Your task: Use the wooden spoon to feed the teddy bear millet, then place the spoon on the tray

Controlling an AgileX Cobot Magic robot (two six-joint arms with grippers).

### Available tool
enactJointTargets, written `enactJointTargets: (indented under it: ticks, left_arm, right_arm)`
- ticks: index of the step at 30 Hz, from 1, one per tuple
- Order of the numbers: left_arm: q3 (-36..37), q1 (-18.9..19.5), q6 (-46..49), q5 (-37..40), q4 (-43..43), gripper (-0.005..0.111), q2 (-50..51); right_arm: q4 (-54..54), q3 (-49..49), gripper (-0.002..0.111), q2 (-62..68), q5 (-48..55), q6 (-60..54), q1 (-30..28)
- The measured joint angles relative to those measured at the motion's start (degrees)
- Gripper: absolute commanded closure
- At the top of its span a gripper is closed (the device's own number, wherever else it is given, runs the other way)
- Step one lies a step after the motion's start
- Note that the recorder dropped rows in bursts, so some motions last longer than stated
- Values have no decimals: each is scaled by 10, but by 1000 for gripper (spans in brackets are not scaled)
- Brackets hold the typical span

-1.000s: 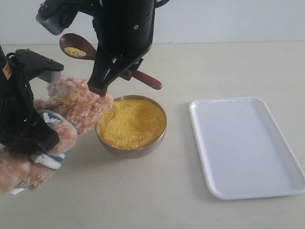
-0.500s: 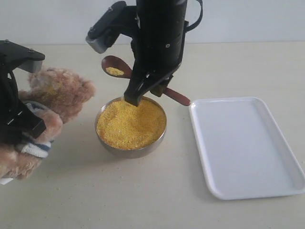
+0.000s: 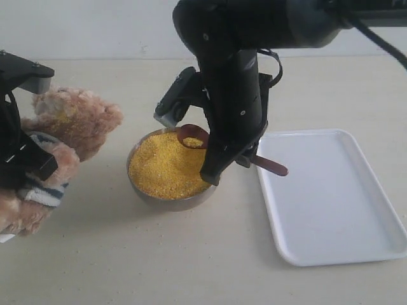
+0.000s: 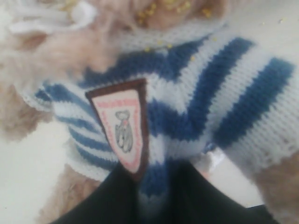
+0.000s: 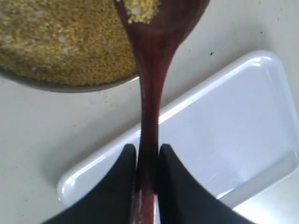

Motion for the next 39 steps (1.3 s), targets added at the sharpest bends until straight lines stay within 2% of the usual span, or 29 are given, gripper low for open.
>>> enactJointTargets:
  ticks: [13,22,28,35,39]
  left_arm:
    - [0,0,0,-6,0,103,0]
    - [0,0,0,-6,-2,103,0]
    - [0,0,0,-6,-2,103,0]
    - [0,0,0,-6,-2,103,0]
    - [0,0,0,-6,-2,103,0]
  right_arm:
    - [-179,3,109,45,0,63,88]
    - [-288,3,109,64,0,109,106]
    - [-304,4,109,64,-1,123,110]
    - [-268,8,109,64,-2,113,113]
    - [-278,41,109,64,-3,111,113]
